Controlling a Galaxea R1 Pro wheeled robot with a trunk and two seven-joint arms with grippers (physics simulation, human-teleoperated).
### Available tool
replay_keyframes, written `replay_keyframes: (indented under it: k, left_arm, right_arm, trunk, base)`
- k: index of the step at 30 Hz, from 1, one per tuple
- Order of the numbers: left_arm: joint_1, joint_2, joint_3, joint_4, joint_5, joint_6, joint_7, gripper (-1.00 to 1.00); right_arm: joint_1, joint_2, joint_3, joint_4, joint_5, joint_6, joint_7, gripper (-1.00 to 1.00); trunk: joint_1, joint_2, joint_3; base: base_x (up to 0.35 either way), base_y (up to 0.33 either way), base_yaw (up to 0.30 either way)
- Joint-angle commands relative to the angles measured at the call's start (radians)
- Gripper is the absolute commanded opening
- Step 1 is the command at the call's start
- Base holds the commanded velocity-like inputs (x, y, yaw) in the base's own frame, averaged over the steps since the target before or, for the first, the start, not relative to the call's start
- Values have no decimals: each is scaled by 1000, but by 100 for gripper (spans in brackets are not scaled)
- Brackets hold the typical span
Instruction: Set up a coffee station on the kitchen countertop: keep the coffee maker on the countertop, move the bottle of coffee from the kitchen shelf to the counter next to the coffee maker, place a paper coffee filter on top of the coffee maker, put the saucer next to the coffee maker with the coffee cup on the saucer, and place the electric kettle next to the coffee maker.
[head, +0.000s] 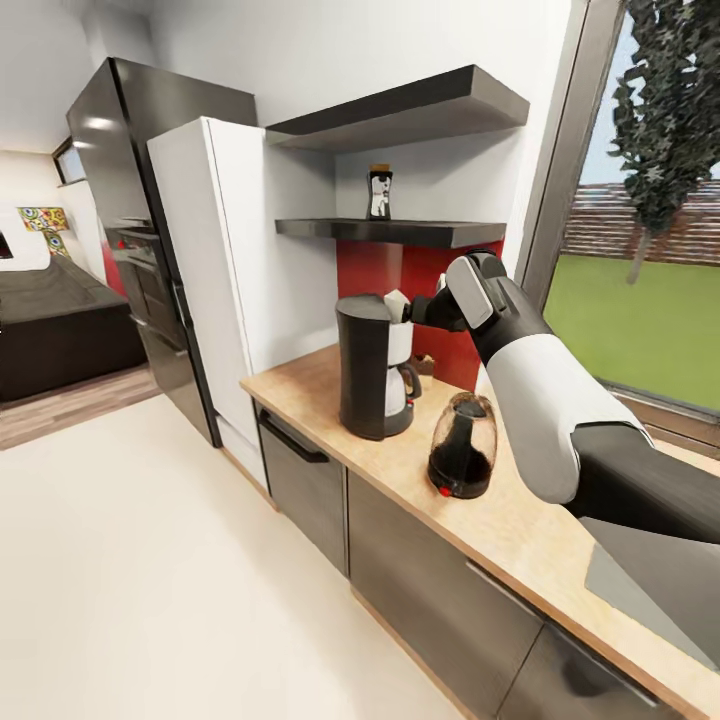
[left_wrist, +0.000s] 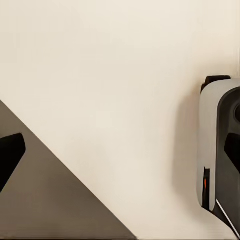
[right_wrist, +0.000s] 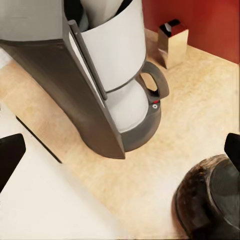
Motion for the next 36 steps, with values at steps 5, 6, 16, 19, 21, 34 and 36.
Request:
replay_keyframes:
  k: [5, 6, 16, 19, 21, 34, 36]
  left_arm:
    - [-1, -1, 8, -3, -10, -2, 1, 100]
    - [-1, -1, 8, -3, -10, -2, 1, 100]
    - [-7, -1, 10, -9, -11, -2, 1, 100]
    - [-8, -2, 10, -6, -11, -2, 1, 100]
    - [-9, -3, 10, -8, -11, -2, 1, 100]
    - [-12, -6, 12, -15, -11, -3, 1, 100]
    - [-12, -6, 13, -17, -11, -3, 1, 100]
  right_arm:
    - [-1, 1, -4, 0, -9, 2, -9, 100]
    - [-1, 1, -4, 0, -9, 2, -9, 100]
    - [-1, 1, -2, 39, -9, 1, -7, 100]
    - [-1, 1, -2, 64, -9, 0, -6, 100]
    - [-1, 1, -2, 89, -9, 0, -5, 100]
    - [-1, 1, -2, 329, -8, -1, 81, 100]
    - [0, 1, -1, 396, -7, 0, 131, 100]
  trunk:
    - [0, -2, -2]
    - [0, -2, -2]
    - [0, -2, -2]
    - [0, -2, -2]
    - [0, -2, -2]
    - [0, -2, -2]
    - [0, -2, -2]
  base:
    - [-335, 25, 0]
    - [-336, 73, 0]
    - [-302, 168, 0]
    - [-222, 211, 0]
    - [-102, 200, 0]
    - [32, 202, 0]
    - [5, 29, 0]
